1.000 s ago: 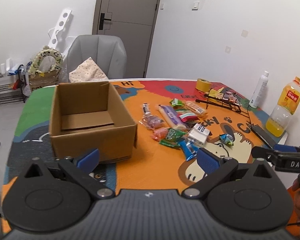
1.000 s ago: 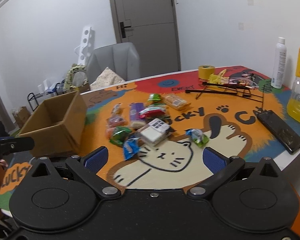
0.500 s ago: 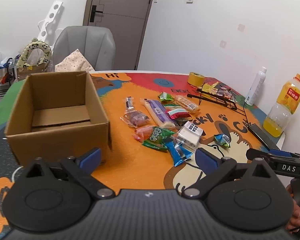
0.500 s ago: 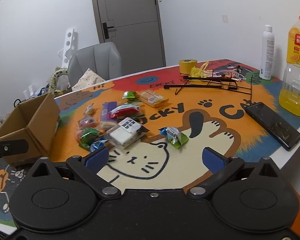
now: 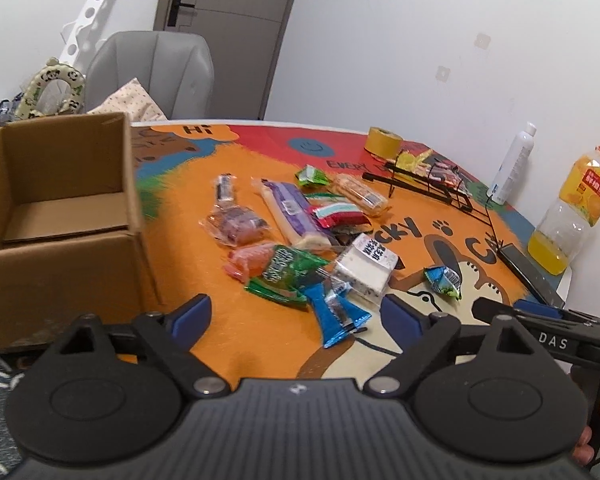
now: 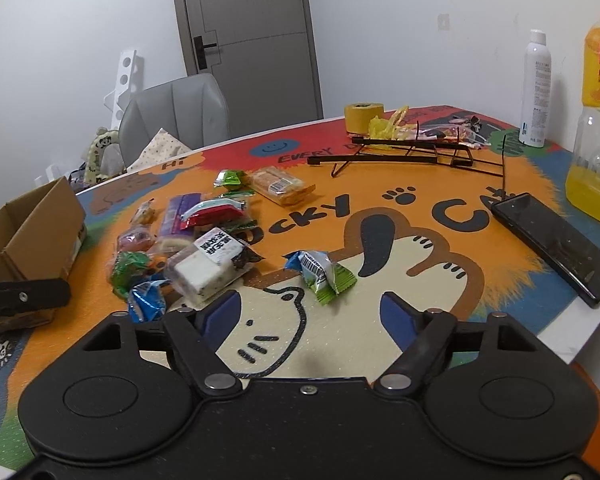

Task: Organize snacks
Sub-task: 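Reach both grippers to the blue candy packets and close on them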

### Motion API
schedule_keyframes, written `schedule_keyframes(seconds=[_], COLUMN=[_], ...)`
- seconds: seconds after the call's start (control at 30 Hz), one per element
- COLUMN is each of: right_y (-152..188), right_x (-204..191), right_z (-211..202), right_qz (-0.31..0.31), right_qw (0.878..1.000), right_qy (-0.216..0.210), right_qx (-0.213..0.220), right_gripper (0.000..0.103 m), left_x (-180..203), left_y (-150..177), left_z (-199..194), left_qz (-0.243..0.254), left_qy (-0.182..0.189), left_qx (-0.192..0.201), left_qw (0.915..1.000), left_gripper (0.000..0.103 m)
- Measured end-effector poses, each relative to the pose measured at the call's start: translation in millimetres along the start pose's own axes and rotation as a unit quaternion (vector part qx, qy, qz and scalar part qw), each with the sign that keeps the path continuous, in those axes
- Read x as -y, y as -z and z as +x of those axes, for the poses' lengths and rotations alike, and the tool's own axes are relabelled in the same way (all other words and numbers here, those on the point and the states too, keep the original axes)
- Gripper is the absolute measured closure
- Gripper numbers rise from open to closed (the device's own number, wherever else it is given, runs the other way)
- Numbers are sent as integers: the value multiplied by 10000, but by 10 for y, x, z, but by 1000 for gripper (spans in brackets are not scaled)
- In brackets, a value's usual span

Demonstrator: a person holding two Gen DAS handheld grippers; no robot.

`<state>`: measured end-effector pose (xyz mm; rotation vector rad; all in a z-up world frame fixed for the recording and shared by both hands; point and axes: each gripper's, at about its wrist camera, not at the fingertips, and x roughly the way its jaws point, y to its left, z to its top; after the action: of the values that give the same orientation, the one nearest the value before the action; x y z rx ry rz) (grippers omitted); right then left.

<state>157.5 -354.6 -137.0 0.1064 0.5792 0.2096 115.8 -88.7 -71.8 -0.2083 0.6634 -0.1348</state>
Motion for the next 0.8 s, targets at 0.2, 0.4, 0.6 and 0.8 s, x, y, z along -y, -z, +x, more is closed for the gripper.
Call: schedule_keyframes(seconds=[0.2, 0.4, 0.6, 0.8], right_y=[-6, -31, -101, -151], right_x=[64, 92, 80, 78], right_z=[156, 270, 369, 537], right_qz=[10, -8, -142, -182], right_qw=[10000, 9998, 9997, 9994], right_qy=[-29, -37, -40, 5], right_qx=[-82, -189, -204, -301], right_gripper=[34, 36, 40, 42], left_x=[42, 83, 165, 194], left_y=[22, 26, 16, 20], left_z=[224, 402, 610, 782], left_qz=[-112, -179, -136, -145], left_qy=[65, 92, 17, -5], left_qx=[-203, -349, -500, -644], left_qw=[9997, 9992, 9987, 9978], left_gripper=[31, 34, 38, 48])
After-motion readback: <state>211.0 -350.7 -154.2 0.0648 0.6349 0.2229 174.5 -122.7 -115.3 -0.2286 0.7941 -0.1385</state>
